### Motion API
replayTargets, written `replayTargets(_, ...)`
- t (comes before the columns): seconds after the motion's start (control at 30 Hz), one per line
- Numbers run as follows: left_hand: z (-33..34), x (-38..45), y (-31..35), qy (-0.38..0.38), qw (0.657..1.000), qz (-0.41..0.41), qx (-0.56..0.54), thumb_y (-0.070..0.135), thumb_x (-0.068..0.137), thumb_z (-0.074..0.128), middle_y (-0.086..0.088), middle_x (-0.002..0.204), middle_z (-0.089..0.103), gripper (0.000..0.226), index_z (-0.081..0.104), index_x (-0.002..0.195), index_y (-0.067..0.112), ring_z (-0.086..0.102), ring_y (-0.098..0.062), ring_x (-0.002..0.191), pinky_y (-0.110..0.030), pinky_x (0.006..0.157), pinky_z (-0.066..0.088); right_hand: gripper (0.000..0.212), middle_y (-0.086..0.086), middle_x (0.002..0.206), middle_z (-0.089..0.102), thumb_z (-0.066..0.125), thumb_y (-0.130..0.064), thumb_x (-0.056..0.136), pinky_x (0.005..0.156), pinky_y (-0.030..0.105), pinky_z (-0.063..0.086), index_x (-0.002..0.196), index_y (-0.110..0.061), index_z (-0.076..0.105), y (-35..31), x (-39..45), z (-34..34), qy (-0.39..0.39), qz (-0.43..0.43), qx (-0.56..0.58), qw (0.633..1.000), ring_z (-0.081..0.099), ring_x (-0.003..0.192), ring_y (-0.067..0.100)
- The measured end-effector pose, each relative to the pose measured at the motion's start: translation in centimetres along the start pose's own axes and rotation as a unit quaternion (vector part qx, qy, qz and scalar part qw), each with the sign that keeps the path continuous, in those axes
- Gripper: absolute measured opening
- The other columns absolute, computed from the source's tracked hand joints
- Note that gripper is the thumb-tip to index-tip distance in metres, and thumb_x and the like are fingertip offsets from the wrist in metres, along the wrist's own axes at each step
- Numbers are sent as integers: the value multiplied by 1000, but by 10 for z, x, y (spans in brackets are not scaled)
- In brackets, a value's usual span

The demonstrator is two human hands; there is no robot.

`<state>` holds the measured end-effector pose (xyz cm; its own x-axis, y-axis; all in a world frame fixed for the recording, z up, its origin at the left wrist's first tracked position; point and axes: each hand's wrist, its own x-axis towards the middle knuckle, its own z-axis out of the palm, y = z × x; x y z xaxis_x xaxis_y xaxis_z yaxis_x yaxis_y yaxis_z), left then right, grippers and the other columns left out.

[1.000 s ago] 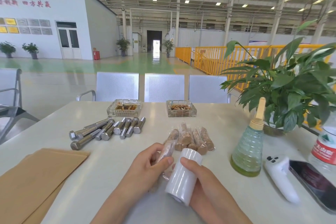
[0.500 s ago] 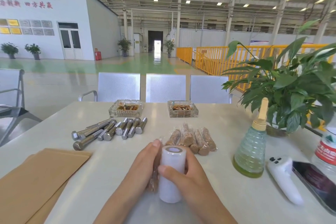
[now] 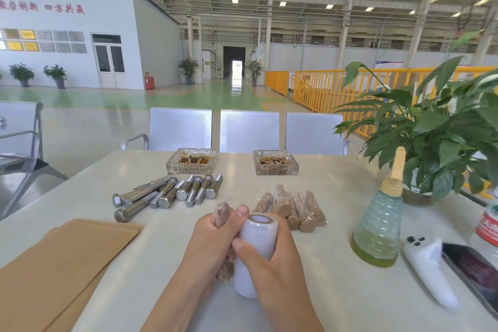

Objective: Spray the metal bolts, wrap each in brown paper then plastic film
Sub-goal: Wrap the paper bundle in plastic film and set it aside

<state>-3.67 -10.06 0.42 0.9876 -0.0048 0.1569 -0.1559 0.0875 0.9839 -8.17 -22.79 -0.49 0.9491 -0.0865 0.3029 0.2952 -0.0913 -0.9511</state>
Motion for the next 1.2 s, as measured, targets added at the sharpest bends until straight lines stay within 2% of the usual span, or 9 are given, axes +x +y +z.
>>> replayTargets(0.13,-4,2,0,8,999,0,-45,75,61,74,-14,58,49,82,58,71,-5,47,-21,50,-24,45,34,45,-15,98,72,74,-41,72,81,25,57,114,-37,58,-9,-1,7,9,-34,-30,999,72,88,8)
replayTargets(0.23,-5,1,3,22,998,0,-55,78,59,72,-13,58,46,80,62,73,0,43,-19,46,-22,42,31,44,-18,98,70,72,-40,74,74,15,52,114,-36,56,-16,-1,11,18,-53,-49,997,70,88,4)
replayTargets(0.33,-5,-1,7,18,999,4,-49,83,56,69,-9,50,45,69,60,58,15,42,-17,41,-18,40,29,47,-23,104,66,70,-40,75,79,14,50,118,-39,52,-19,-3,15,24,-71,-76,994,67,95,2)
replayTargets(0.43,-11,0,5,-49,997,-9,-64,92,50,70,-21,78,63,109,68,92,-8,61,-28,68,-30,61,45,60,-18,113,66,71,-46,76,92,27,53,130,-32,51,-24,-2,14,14,-77,-102,992,65,104,5)
replayTargets(0.53,-14,-5,9,-144,984,-25,-99,66,63,87,-24,96,73,80,74,112,4,71,-32,82,-35,68,55,68,-11,116,68,70,-54,77,96,42,53,136,-29,48,-26,3,4,-4,-65,-121,991,66,108,12)
replayTargets(0.67,-9,-8,9,-168,980,-35,-96,45,65,93,-21,90,72,66,74,115,6,70,-24,71,-24,54,51,54,-25,119,62,76,-39,84,90,30,53,127,-48,44,-23,0,-6,8,-94,-178,979,64,102,1)
replayTargets(0.9,-5,-8,10,-184,976,-20,-116,40,70,92,-19,83,60,34,72,84,16,61,-27,74,-29,56,47,50,-27,121,57,68,-43,83,78,12,48,124,-54,42,-10,-5,5,66,-146,-179,971,64,99,-2)
replayTargets(1.07,-12,-9,-2,-97,995,-33,-15,43,71,84,-10,53,38,41,50,72,19,31,-17,44,-27,47,22,46,-21,121,49,59,-48,89,78,26,50,128,-55,35,2,10,-18,61,-180,-340,921,57,106,3)
replayTargets(1.2,-6,-9,0,-89,990,-79,-73,37,80,85,-2,55,30,46,44,62,24,25,-16,44,-23,44,29,47,-32,125,53,67,-49,87,85,19,44,124,-59,40,11,23,-52,41,-111,-257,959,54,110,-8)
